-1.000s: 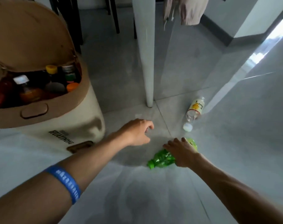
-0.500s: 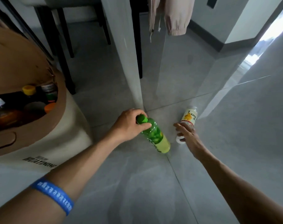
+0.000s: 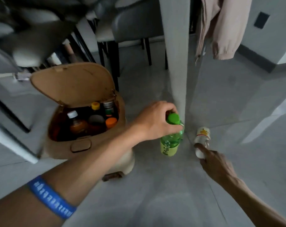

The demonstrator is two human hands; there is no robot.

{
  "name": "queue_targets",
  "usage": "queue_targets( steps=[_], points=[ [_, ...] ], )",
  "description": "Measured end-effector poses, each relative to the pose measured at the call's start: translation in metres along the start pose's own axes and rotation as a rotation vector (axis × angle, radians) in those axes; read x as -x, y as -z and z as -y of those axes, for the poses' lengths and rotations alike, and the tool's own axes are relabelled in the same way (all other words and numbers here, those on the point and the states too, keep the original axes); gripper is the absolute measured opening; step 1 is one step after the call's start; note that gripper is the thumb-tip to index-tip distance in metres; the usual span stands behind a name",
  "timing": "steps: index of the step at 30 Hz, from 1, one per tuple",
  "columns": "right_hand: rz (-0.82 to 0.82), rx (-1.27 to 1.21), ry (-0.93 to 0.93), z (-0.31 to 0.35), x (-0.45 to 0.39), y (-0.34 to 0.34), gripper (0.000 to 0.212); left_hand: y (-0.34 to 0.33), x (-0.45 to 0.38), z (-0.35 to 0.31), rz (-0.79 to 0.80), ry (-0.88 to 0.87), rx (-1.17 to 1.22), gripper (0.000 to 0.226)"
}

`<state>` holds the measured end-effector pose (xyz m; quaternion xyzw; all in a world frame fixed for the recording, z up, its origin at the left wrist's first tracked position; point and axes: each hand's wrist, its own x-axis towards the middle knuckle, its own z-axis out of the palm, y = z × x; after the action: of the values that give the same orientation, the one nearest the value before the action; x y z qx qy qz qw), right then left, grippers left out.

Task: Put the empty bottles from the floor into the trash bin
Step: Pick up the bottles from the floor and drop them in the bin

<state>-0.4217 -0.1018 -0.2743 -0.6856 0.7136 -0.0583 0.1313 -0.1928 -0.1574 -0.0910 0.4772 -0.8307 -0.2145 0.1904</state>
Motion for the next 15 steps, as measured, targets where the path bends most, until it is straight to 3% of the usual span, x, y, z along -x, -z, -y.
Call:
queue_targets(
  steps=[4,8,11,15],
  points=[
    [-0.402,-0.231,0.192,0.093,-0.008,0.083,0.038,0.11,0.016,-0.01,-0.17,-0.066,0.066,0.022],
    [-0.721,-0.461,0.348,0.171,0.002,0.166,0.035,0.206,0.052,0.006,-0.287,-0.017,0.099,0.022],
    [-0.759,-0.638,0.457,0.218,0.004,0.201,0.038,0.243,0.077,0.039,-0.277,0.078,-0.019,0.019],
    [-0.72,-0.637,0.505,0.27,-0.009,0.205,0.037,0.23,0.093,0.099,-0.031,0.327,-0.236,0.038]
  ],
)
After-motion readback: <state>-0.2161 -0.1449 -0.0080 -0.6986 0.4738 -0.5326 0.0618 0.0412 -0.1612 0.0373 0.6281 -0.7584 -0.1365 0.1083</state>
